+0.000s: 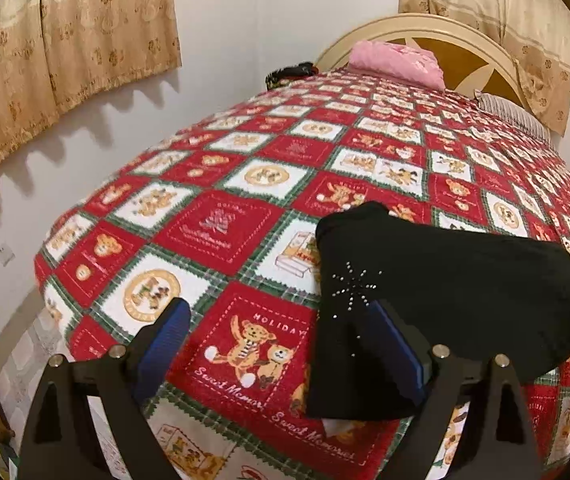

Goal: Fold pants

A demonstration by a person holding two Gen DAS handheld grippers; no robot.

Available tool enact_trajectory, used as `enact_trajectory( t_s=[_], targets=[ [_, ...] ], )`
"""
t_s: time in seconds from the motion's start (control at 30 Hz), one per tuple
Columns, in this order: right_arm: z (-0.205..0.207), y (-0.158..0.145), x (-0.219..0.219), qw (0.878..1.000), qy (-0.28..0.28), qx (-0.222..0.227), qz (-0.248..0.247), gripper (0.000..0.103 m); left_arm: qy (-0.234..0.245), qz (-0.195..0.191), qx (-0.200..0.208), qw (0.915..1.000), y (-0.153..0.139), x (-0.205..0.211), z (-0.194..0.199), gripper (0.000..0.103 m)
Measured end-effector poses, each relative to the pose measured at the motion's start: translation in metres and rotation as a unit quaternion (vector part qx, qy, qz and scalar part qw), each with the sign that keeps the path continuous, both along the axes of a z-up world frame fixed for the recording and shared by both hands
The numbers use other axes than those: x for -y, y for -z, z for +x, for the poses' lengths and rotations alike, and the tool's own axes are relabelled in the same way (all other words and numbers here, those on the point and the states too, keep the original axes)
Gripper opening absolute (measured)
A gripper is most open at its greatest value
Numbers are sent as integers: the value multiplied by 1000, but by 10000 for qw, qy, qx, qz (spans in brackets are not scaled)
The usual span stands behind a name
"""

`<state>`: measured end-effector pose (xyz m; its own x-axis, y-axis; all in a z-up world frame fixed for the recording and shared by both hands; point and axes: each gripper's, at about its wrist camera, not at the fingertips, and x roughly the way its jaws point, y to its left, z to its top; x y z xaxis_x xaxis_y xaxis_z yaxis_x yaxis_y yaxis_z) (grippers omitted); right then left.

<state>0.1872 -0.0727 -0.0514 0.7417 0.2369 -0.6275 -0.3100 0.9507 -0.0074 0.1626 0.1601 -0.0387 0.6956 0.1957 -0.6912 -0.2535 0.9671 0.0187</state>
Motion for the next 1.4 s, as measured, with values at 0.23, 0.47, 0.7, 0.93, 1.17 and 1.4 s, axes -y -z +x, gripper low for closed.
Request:
enact_trajectory(
  t_s=[0.23,0.47,0.7,0.93,1.17,1.4],
  targets=[
    [3,26,4,9993,121,-360,75,52,482,87,561,9972,-29,30,3,93],
    [-2,29,7,9995,124,-279,110,52,633,-187,-15,9978,8,48,33,93],
    [-3,31,-8,9992,16,-240,-317,66,452,-520,-243,9973,37,39,25,95],
    [-6,31,-21,9959,76,-318,-849,70,342,-568,-325,9973,38,40,14,102],
    [-26,22,-17,9961,346,-483,-652,73,420,-677,-363,9962,36,33,-6,103],
    [-41,45,-11,9933,320,-1042,-372,81,415,-579,-336,9969,35,34,-14,103]
  ],
)
